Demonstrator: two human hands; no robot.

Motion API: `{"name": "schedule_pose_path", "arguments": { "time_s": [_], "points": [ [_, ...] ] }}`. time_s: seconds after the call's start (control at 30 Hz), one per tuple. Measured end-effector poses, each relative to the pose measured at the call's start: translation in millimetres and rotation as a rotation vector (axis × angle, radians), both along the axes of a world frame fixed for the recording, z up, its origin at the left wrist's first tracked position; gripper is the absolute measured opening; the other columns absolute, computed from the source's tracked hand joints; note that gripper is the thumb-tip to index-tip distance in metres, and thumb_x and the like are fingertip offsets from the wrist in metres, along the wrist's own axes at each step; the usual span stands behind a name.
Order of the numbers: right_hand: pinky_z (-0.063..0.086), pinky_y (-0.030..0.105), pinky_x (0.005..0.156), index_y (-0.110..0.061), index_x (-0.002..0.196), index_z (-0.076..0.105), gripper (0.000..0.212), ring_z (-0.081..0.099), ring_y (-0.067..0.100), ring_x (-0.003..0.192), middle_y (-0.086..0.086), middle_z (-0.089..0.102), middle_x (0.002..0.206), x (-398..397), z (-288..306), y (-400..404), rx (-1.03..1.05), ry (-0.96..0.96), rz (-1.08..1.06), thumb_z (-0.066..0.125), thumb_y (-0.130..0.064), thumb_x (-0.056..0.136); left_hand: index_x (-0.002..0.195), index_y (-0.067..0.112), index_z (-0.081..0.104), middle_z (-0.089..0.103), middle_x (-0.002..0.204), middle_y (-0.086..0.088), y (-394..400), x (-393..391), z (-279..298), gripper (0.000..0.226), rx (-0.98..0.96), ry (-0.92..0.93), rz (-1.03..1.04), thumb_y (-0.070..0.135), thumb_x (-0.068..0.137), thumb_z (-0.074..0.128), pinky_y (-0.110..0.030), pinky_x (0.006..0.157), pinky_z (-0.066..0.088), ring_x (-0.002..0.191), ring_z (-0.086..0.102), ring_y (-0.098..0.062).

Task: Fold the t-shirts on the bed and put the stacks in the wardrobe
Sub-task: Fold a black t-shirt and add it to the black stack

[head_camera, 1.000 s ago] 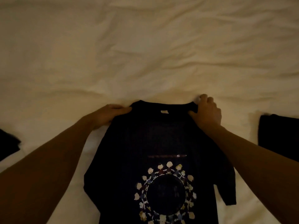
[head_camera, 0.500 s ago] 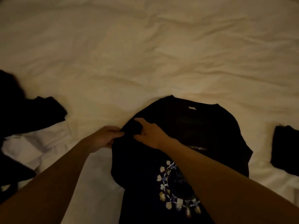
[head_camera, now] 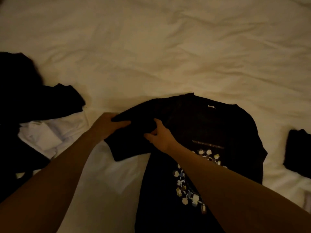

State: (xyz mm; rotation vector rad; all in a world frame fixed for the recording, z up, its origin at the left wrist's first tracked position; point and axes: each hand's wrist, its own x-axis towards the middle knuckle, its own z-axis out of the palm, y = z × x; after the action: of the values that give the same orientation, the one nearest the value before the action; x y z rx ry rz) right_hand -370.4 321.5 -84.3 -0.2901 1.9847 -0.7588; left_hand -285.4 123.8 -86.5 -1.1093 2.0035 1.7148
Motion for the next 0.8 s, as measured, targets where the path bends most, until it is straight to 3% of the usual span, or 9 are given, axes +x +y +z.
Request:
{"name": "schedule_pose_path", "arguments": {
  "time_s": [0.1,0.13,0.23,0.37,0.47,0.53,0.6,0.7,0.8],
  "points": [
    [0.048,0.038,0.097,-0.017,0.156,0.013,0.078,0.054,0.029,0.121,0.013,0.054,0.133,14.4,5.7,-15.4,-0.057,0.002,-0.083,0.062,-0.028,0.096,0.084,0.011,0.065,0.064,0.074,0.005,-22.7,-7.6,1.3,0.026,-0.373,0.112,0.272,0.033,0.085,0.077,-0.030,0.071,0.051,0.074,0.061,-0.017],
    [0.047,0.039,0.101,-0.017,0.156,0.013,0.078,0.051,0.028,0.126,0.011,0.049,0.139,19.3,6.6,-20.3,-0.077,-0.006,-0.106,0.061,-0.029,0.096,0.090,0.010,0.063,0.063,0.081,0.003,-25.7,-6.1,-0.3,0.029,-0.372,0.134,0.437,0.035,0.084,0.077,-0.033,0.077,0.052,0.081,0.061,-0.018],
    [0.041,0.039,0.109,-0.018,0.157,0.013,0.079,0.042,0.026,0.135,0.010,0.040,0.150,31.8,6.7,-29.2,-0.099,-0.037,-0.109,0.061,-0.030,0.096,0.102,0.017,0.059,0.066,0.109,-0.004,-19.1,15.8,-22.2,0.041,0.008,0.081,0.721,0.039,0.077,0.083,-0.039,0.081,0.057,0.092,0.065,-0.020],
    [0.039,0.033,0.106,-0.017,0.156,0.015,0.075,0.042,0.026,0.136,0.011,0.040,0.150,34.7,5.7,-29.6,-0.080,-0.040,-0.090,0.060,-0.028,0.097,0.120,0.014,0.061,0.067,0.118,-0.009,-1.8,51.8,-53.3,0.062,0.076,-0.120,0.607,0.042,0.070,0.086,-0.044,0.093,0.054,0.102,0.067,-0.026],
    [0.042,0.035,0.105,-0.017,0.155,0.019,0.073,0.046,0.027,0.132,0.011,0.044,0.147,33.7,3.0,-25.6,-0.066,-0.048,-0.114,0.060,-0.030,0.097,0.097,0.012,0.065,0.068,0.109,-0.016,-1.9,47.2,-58.3,0.016,0.082,-0.103,0.542,0.020,0.086,0.074,-0.043,0.087,0.054,0.090,0.065,-0.027],
    [0.046,0.040,0.104,-0.018,0.155,0.021,0.072,0.051,0.029,0.127,0.012,0.047,0.144,36.4,0.2,-20.6,-0.057,-0.071,-0.145,0.061,-0.031,0.096,0.089,0.013,0.060,0.067,0.104,-0.021,-2.3,40.6,-60.5,0.008,-0.045,-0.120,0.554,0.015,0.088,0.067,-0.046,0.080,0.054,0.080,0.062,-0.028],
    [0.048,0.046,0.102,-0.017,0.154,0.024,0.070,0.054,0.031,0.123,0.013,0.050,0.141,39.9,-0.8,-14.4,-0.055,-0.082,-0.156,0.062,-0.030,0.096,0.096,0.012,0.057,0.065,0.104,-0.020,3.4,39.9,-53.5,0.011,-0.201,-0.156,0.573,0.016,0.089,0.065,-0.042,0.080,0.054,0.085,0.063,-0.032],
    [0.048,0.046,0.102,-0.014,0.153,0.026,0.069,0.057,0.032,0.119,0.015,0.053,0.136,34.9,4.4,-5.3,-0.039,-0.070,-0.118,0.061,-0.029,0.096,0.107,0.009,0.055,0.063,0.108,-0.019,18.6,52.9,-33.7,0.028,-0.536,-0.328,0.345,0.028,0.090,0.065,-0.042,0.083,0.047,0.102,0.061,-0.041],
    [0.051,0.044,0.098,-0.011,0.149,0.031,0.062,0.062,0.031,0.108,0.015,0.061,0.122,22.5,16.3,4.2,-0.048,-0.037,-0.091,0.060,-0.027,0.096,0.104,0.010,0.055,0.064,0.101,-0.020,32.3,59.1,-16.6,0.029,-0.726,-0.341,0.165,0.034,0.090,0.063,-0.042,0.075,0.044,0.097,0.061,-0.043]
  ]
}}
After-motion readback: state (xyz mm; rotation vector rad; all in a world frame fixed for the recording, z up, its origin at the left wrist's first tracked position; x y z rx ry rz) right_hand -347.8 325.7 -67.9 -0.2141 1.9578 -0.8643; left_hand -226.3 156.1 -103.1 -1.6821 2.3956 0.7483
